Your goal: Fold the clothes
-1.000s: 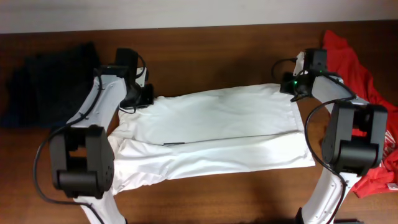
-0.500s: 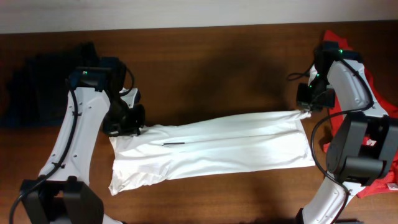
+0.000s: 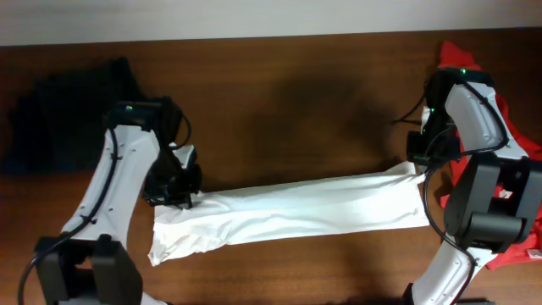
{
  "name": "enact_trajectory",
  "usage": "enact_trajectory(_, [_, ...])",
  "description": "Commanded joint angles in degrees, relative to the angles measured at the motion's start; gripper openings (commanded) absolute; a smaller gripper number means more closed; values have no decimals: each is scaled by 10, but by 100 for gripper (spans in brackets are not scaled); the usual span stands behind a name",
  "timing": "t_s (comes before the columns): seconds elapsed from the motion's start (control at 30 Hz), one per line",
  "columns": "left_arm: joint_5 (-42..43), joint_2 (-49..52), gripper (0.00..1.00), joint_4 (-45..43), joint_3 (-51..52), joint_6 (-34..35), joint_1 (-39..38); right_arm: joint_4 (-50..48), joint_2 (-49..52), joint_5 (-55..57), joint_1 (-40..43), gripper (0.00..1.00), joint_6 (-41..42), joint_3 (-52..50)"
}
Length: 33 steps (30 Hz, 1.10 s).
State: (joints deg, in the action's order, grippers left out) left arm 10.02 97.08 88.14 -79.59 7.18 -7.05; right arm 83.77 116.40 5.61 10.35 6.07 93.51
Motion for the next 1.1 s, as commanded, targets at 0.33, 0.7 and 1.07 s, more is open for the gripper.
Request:
enact_trajectory(0.33, [-8, -10, 12, -99, 103, 1, -13, 62, -8, 41, 3, 18, 3, -3])
enact_trajectory(0.7, [-8, -10, 57, -150, 104, 1, -13, 66, -8, 35, 3, 25, 3, -3])
enact_trajectory(1.07, [-39, -10, 44, -262, 203, 55, -13, 12, -8, -11, 36, 30, -2, -55])
